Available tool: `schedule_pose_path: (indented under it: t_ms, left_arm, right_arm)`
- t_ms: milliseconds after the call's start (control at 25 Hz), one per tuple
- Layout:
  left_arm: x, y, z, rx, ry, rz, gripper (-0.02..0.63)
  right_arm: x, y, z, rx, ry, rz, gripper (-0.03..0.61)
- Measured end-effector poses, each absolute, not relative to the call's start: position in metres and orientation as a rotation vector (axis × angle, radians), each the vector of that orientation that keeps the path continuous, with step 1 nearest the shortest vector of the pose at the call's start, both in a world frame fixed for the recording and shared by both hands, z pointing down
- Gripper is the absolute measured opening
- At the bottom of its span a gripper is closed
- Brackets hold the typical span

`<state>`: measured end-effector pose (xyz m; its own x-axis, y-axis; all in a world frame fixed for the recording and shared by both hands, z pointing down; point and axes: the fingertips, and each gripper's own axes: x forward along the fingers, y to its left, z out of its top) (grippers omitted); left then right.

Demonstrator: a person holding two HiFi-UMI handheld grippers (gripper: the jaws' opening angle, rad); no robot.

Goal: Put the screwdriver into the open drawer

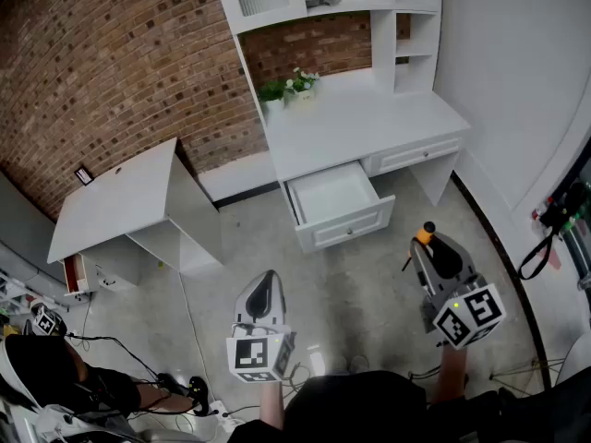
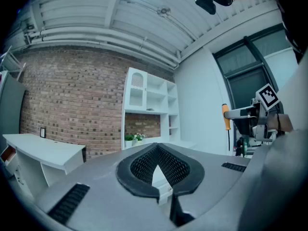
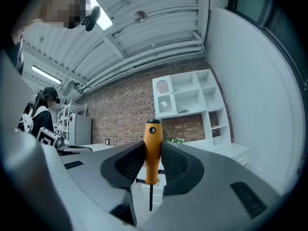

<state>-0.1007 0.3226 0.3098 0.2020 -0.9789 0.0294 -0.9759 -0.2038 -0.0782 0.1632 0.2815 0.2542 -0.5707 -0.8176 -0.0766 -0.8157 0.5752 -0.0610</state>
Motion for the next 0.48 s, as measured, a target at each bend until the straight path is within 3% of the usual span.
schedule_pose_path:
  t_ms: [480]
  left_arm:
    - [-0.081,0.323,0.318,-2.406,1.976,-0.117,0.009]
  right_arm:
    - [0.182,0.279,0.264,-1.399,2.731,-0.033,0.109]
